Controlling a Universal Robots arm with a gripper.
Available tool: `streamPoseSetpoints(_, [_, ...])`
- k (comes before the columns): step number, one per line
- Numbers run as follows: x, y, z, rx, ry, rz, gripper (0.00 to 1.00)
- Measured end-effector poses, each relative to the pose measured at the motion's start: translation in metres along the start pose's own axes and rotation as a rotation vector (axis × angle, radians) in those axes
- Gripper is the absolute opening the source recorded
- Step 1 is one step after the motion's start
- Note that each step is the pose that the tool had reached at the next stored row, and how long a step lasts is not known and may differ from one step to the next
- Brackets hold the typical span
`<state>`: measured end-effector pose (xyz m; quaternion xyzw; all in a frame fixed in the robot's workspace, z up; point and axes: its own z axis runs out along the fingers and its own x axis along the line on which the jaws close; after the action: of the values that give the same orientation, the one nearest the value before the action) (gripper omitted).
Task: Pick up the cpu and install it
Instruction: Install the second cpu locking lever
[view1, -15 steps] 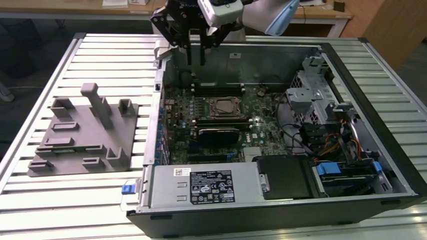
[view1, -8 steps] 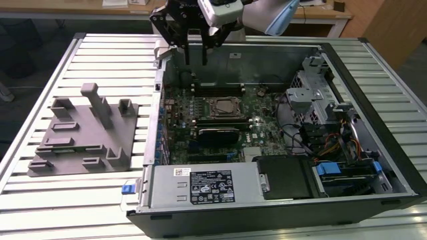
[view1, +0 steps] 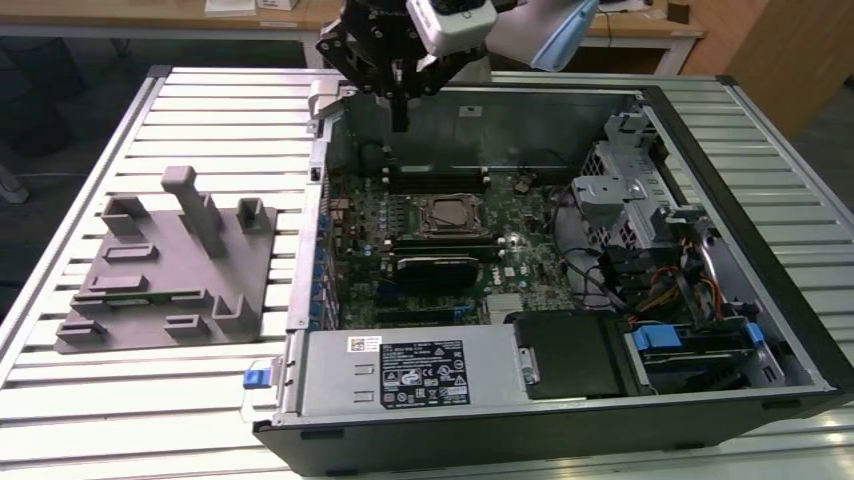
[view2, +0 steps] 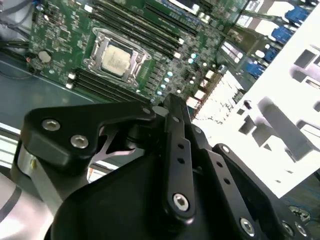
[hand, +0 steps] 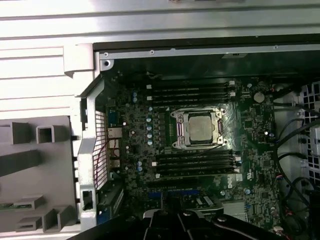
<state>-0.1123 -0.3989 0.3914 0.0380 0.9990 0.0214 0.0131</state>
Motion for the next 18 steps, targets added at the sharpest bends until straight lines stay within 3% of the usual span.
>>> streamPoseSetpoints(2, [-0.0089, 0.0009, 0.0023, 0.0005, 0.0, 0.0, 0.11])
streamPoseSetpoints(10, [-0.0232, 0.0026, 0.016, 0.0014, 0.0003, 0.016, 0.11])
streamPoseSetpoints(18, [-0.0264, 0.0024, 0.0275, 0.0017, 0.0018, 0.016, 0.11])
